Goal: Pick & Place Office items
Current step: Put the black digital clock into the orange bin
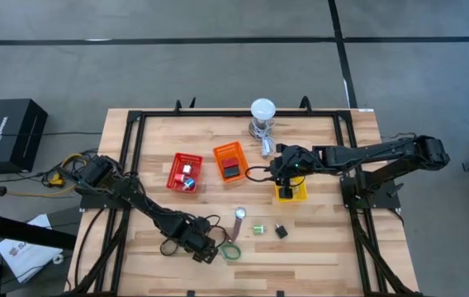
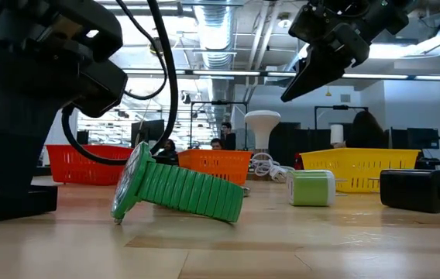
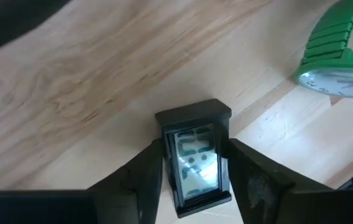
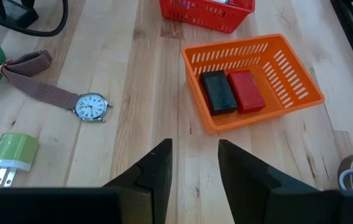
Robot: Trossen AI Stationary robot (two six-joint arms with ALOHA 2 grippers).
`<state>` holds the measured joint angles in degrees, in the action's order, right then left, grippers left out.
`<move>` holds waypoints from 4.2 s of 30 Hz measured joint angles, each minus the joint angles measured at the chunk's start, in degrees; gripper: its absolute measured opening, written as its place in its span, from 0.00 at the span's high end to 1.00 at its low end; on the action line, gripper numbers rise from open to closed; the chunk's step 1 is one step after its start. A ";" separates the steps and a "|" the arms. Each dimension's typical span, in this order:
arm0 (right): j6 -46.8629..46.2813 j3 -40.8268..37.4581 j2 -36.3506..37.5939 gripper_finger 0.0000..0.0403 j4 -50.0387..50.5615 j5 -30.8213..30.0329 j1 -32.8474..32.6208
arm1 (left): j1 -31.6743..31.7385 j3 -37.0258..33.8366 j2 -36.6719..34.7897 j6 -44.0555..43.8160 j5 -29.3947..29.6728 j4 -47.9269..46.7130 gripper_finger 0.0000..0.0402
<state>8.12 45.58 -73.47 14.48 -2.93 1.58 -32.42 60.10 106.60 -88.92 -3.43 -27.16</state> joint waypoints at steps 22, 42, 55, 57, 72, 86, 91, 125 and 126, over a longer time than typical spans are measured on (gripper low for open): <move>0.00 0.00 0.00 0.70 0.00 0.12 0.00 | 1.37 -0.28 -6.32 3.42 -2.46 -7.65 0.53; 2.93 0.00 0.00 0.70 0.29 0.16 0.00 | 1.22 -0.14 -6.90 -7.45 -3.45 -3.38 0.47; 2.86 0.00 -0.01 0.70 0.38 0.16 0.00 | 0.59 -0.07 -1.61 -7.17 -3.56 1.77 0.47; 2.86 0.00 -0.02 0.70 0.48 0.16 0.00 | 0.51 0.00 -1.32 -7.18 -3.93 1.62 0.47; 2.86 0.00 -0.02 0.70 0.46 0.16 -0.02 | 0.33 0.13 -0.89 -1.68 -4.50 -1.56 0.57; 1.95 0.00 -0.02 0.70 0.46 0.23 -0.02 | 0.33 -0.13 -2.00 -1.75 -3.72 -2.22 0.62; 1.39 0.00 -0.02 0.70 0.46 0.25 -0.02 | 1.19 -0.16 -2.62 -0.09 -1.19 -2.42 0.62; -2.14 0.00 -0.02 0.70 1.37 3.19 -5.80 | 35.43 0.06 -12.64 63.68 24.69 10.23 0.65; -2.14 0.00 -0.02 0.70 1.67 3.18 -5.96 | 36.25 0.06 -12.24 64.66 24.17 10.29 0.64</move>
<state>5.97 45.58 -73.49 16.15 0.25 -4.38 3.82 60.16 94.36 -24.26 20.74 -16.87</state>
